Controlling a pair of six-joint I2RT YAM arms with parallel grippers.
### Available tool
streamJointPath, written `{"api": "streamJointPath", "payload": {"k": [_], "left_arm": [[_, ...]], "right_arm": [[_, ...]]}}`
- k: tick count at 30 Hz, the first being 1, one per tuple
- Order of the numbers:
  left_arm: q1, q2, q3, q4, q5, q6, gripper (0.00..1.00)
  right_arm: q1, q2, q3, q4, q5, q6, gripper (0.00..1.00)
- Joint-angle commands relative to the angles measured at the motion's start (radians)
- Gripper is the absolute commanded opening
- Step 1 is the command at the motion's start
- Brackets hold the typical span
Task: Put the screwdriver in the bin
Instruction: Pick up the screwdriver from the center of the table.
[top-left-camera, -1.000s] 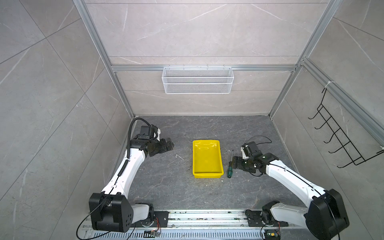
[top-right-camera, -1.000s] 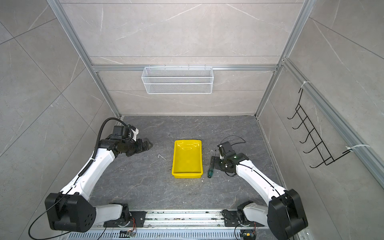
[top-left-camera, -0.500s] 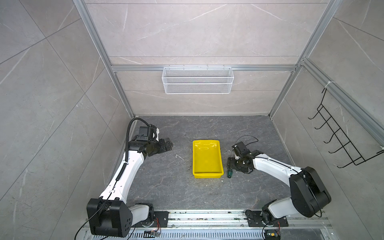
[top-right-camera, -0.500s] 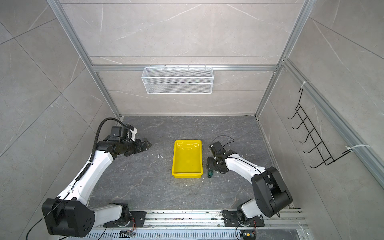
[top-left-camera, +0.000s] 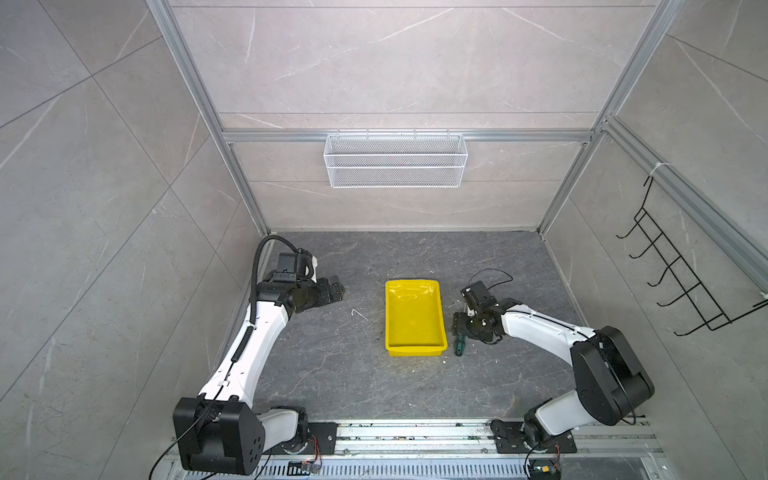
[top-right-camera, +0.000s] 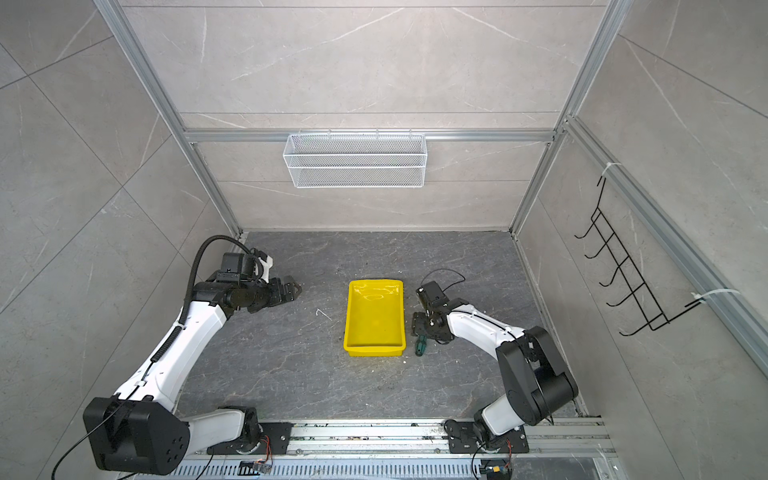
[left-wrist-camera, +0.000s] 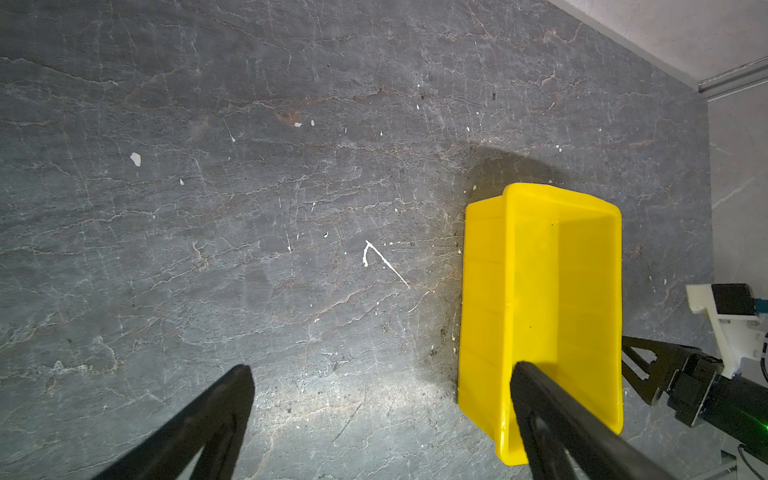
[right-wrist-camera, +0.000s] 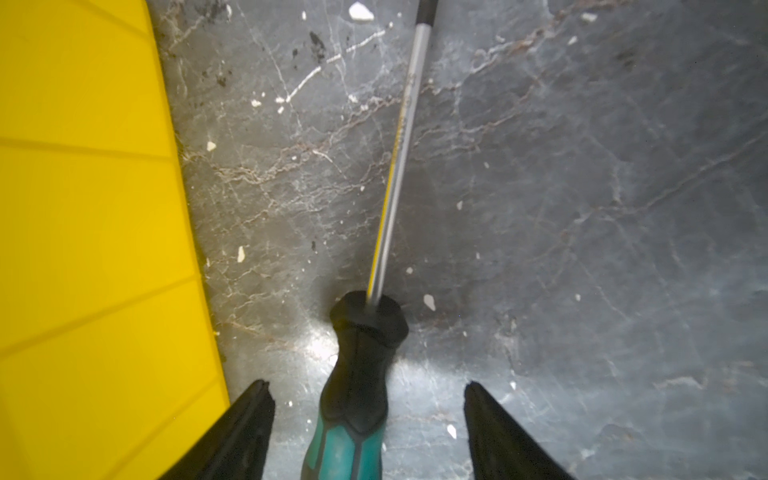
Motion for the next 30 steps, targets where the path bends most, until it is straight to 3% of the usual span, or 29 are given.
{"api": "streamJointPath", "payload": {"k": [1,14,30], "left_arm": [[0.002,-0.025,0.004,0.005,-0.002,0.03,1.0],[0.002,-0.03,0.007,-0.003,-0.009,0.033,1.0],[0.002,-0.019,0.01,-0.007,0.004,0.034,1.0]], "right_arm": [[0.008,0.024,0.02,0.005,0.022,-0.003,0.76],[0.034,0.069,0.042,-0.016,0.056,0.007,0.72],[0.036,0.117,0.045,-0.013,0.064,-0.01,0.45]]}}
